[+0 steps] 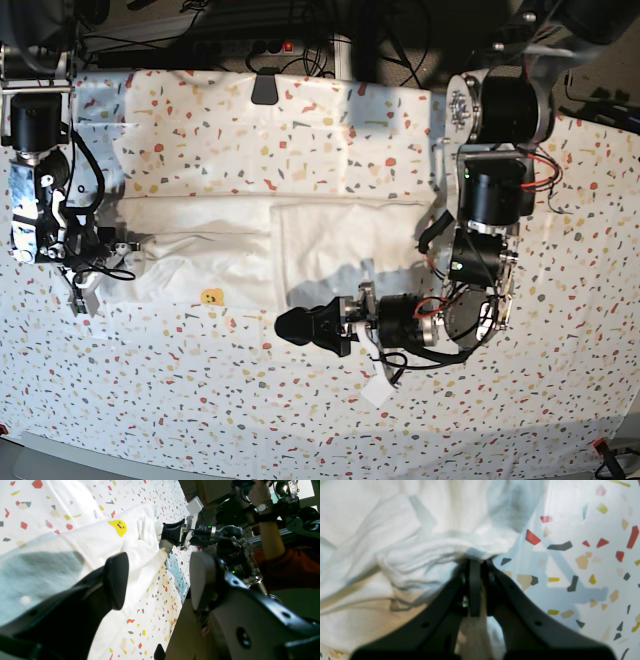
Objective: Fold the T-shirt properly
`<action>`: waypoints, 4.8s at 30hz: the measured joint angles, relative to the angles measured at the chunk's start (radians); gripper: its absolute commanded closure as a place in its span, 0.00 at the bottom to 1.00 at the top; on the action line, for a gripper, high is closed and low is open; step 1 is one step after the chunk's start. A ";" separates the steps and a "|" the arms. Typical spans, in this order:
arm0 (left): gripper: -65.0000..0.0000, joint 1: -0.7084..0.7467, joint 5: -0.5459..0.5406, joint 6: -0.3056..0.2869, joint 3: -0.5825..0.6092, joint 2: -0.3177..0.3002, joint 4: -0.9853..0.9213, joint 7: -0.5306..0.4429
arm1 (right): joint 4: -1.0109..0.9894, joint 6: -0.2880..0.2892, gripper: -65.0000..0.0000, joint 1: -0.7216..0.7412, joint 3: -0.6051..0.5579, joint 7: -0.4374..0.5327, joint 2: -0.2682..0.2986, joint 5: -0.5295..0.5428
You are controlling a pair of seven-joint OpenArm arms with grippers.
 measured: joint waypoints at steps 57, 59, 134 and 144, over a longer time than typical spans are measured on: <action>0.43 0.146 0.071 -0.002 0.000 -0.227 0.000 0.045 | 0.315 0.000 1.00 0.293 0.005 -0.372 -0.560 0.270; 0.43 0.147 0.071 -0.002 0.000 -0.227 0.000 0.046 | 0.315 0.000 1.00 0.291 0.005 -0.380 -0.592 0.270; 0.43 0.014 -0.065 -0.001 0.004 -0.399 0.011 -0.100 | 0.327 0.000 0.41 0.360 -0.101 -0.431 -0.312 0.160; 0.43 0.017 0.183 -0.001 0.004 -0.399 0.198 -0.163 | 0.327 0.000 0.41 0.333 0.072 -0.431 -0.174 0.304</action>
